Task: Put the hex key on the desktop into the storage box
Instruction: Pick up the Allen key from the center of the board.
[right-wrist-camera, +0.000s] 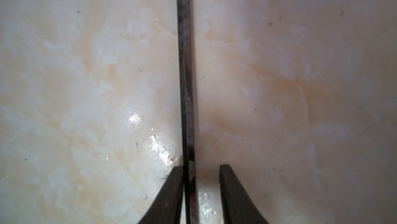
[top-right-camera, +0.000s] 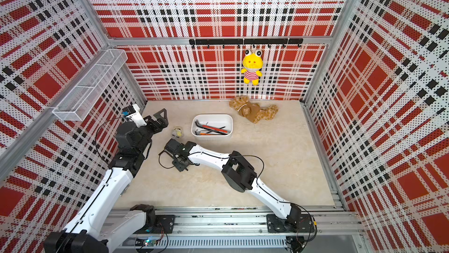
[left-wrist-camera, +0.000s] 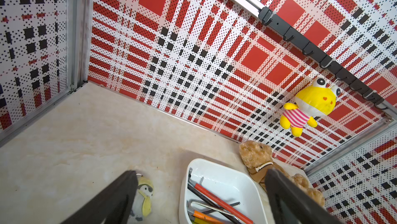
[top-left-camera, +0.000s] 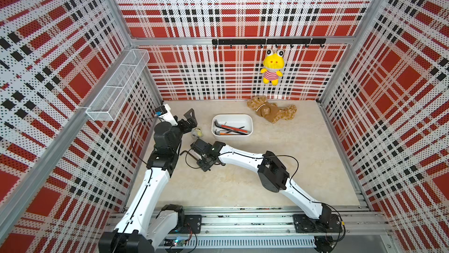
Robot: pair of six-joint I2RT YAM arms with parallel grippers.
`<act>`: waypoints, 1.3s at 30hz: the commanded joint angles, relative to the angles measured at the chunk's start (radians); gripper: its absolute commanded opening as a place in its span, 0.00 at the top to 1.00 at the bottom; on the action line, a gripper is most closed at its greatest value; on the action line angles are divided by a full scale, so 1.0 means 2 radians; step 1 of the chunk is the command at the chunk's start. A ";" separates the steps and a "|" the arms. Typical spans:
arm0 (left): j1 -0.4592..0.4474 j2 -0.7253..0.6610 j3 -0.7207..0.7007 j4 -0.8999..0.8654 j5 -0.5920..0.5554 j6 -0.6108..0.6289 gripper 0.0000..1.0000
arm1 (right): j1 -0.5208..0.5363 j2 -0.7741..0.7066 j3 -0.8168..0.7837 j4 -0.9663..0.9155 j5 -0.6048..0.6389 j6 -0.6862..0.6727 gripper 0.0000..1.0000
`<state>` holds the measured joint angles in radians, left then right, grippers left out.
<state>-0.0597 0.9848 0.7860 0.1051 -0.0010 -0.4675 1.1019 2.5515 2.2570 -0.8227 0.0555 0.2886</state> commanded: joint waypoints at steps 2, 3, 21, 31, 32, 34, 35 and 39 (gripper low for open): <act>0.005 -0.008 -0.006 0.013 0.001 0.001 0.00 | 0.019 0.021 0.005 -0.055 0.036 0.001 0.66; 0.005 -0.008 -0.006 0.013 0.001 0.000 0.00 | 0.022 0.022 0.003 -0.059 0.037 0.001 0.68; 0.007 -0.009 -0.005 0.016 0.004 -0.006 0.00 | 0.016 -0.066 -0.124 0.020 0.017 -0.020 1.00; 0.008 -0.012 -0.007 0.014 0.002 -0.003 0.00 | -0.015 -0.211 -0.298 0.168 0.006 -0.097 1.00; 0.009 -0.012 -0.007 0.014 0.002 -0.003 0.00 | -0.019 -0.223 -0.310 0.176 0.011 -0.105 1.00; 0.009 -0.010 -0.005 0.014 0.002 -0.003 0.00 | -0.028 -0.246 -0.330 0.188 0.016 -0.124 1.00; 0.011 -0.011 -0.005 0.014 0.002 -0.002 0.00 | -0.033 -0.258 -0.339 0.195 0.023 -0.134 1.00; 0.010 -0.007 -0.002 0.014 0.004 -0.001 0.00 | -0.054 -0.295 -0.355 0.205 0.050 -0.167 1.00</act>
<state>-0.0505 0.9787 0.7784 0.1120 -0.0002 -0.4713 1.0161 2.0480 1.5505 -0.4988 0.1051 0.0303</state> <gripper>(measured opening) 0.997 0.099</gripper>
